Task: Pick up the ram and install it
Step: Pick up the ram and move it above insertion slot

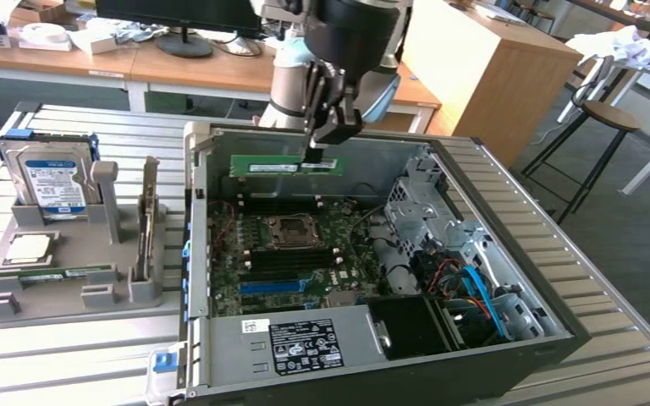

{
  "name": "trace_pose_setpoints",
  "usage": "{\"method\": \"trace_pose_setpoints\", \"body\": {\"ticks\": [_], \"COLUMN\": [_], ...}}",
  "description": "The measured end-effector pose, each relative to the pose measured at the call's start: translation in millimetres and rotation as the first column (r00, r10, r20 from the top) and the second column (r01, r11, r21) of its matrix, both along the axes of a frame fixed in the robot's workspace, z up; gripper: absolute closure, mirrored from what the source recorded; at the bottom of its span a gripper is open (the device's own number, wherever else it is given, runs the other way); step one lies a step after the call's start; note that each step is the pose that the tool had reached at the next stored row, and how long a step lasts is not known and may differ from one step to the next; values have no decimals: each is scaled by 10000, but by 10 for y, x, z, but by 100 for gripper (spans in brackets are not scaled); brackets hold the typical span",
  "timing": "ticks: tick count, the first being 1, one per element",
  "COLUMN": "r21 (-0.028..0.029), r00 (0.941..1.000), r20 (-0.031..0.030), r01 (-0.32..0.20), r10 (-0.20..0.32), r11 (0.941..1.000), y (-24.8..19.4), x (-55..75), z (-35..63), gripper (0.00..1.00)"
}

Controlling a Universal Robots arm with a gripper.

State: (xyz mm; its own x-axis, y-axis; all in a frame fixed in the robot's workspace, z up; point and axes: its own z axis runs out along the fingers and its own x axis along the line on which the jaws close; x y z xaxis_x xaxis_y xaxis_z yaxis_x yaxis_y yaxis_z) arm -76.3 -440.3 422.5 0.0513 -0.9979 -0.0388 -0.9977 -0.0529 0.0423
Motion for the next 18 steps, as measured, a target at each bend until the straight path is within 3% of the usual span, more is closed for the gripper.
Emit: {"method": "trace_pose_setpoints", "body": {"ticks": [5,18], "r21": [-1,1], "r00": [10000,9999], "r20": [0,1], "r01": [1,111], "r10": [-1,-111], "r11": [10000,9999], "y": [0,3], "x": [105,147], "z": [0,-2], "gripper": [89,89]}}
